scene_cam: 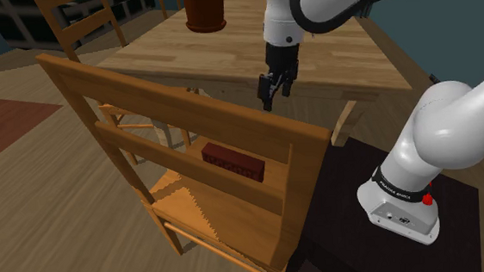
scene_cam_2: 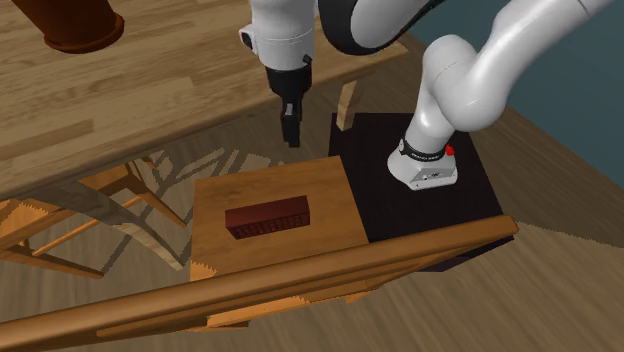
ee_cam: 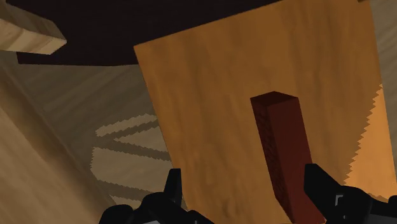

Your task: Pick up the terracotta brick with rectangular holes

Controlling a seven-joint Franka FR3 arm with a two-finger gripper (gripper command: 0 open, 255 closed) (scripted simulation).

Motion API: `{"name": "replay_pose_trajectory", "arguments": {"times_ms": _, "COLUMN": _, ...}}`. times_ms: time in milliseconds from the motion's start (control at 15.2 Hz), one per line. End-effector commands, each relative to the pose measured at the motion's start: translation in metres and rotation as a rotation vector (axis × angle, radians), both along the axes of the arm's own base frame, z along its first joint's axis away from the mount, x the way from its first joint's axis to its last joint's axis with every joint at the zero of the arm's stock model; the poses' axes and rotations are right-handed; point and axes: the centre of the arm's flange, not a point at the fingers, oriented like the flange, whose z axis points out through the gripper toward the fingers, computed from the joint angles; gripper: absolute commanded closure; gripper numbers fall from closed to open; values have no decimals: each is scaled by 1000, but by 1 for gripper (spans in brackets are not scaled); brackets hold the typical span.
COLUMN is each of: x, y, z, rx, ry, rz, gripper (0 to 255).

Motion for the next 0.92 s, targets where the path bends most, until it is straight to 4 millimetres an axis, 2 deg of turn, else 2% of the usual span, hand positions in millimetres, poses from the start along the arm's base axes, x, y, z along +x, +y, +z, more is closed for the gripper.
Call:
{"name": "replay_pose_trajectory", "arguments": {"times_ms": 0, "x": 8, "y": 12, "z": -19, "rx": -3, "ry": -6, "rz": 14, "gripper": 0}}
{"name": "replay_pose_trajectory", "arguments": {"times_ms": 858, "x": 66, "y": 112, "z": -148, "rx": -30, "ry": -27, "rz": 102, "gripper": 0}}
